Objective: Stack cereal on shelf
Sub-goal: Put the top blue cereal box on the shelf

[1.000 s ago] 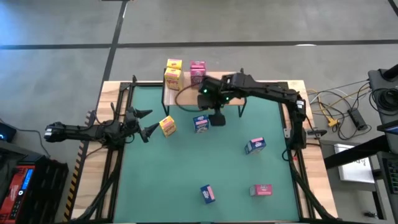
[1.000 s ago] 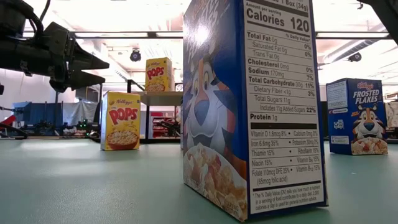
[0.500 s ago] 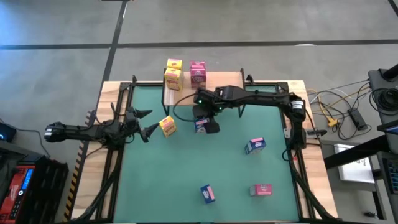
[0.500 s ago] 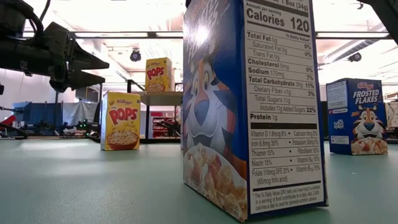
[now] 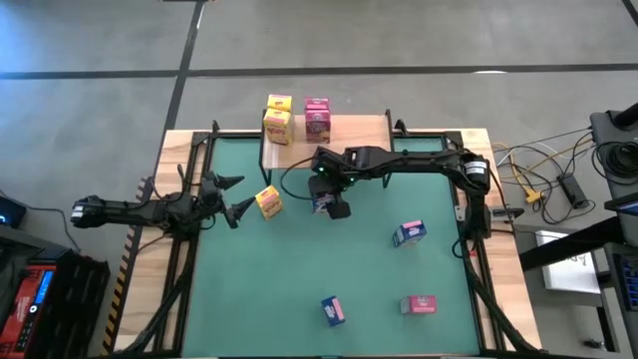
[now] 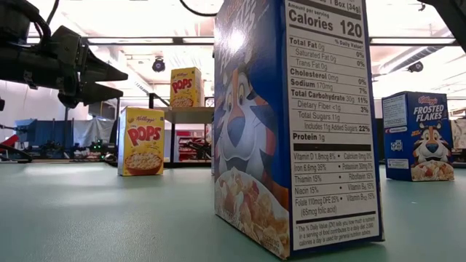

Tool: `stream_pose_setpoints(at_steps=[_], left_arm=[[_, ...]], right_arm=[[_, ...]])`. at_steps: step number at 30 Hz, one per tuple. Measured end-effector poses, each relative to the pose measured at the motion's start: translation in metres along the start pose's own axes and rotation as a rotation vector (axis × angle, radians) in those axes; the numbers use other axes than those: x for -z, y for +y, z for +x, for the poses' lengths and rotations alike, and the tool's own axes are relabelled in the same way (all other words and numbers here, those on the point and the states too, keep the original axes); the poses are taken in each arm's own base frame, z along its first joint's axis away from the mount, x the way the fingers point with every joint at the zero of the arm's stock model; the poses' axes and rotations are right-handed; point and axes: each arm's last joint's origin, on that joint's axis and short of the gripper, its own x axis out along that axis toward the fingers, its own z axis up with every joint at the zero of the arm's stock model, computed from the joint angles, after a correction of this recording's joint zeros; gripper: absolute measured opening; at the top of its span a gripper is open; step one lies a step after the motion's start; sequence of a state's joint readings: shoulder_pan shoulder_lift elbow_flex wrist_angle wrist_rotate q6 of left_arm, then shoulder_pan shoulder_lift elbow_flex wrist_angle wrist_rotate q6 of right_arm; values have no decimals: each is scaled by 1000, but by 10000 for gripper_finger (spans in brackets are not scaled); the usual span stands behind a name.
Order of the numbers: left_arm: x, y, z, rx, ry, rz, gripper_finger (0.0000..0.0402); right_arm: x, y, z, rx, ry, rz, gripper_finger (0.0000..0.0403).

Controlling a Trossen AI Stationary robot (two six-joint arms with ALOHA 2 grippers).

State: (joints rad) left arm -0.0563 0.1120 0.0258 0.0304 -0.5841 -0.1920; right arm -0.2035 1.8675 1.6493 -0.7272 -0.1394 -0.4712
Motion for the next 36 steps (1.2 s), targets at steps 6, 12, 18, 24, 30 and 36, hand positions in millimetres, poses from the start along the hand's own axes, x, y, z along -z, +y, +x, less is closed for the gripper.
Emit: stream_pose_setpoints(at_steps=[6, 12, 18, 24, 30, 36], left_arm=[[0, 0, 0, 0, 0, 0, 387], [0, 0, 0, 0, 0, 0, 387], [0, 0, 0, 0, 0, 0, 387], [0, 0, 0, 0, 0, 0, 387], [0, 0, 0, 0, 0, 0, 387], [0, 0, 0, 0, 0, 0, 387]], right_arm=[[6, 2, 7, -4, 6, -3, 352], [9, 3, 10, -38, 6, -36, 352], [10, 1, 10, -42, -5, -45, 331], [13, -4, 15, -42, 6, -40, 280], [15, -6, 20, -50, 14, -16, 206], [13, -4, 10, -49, 7, 58, 164]])
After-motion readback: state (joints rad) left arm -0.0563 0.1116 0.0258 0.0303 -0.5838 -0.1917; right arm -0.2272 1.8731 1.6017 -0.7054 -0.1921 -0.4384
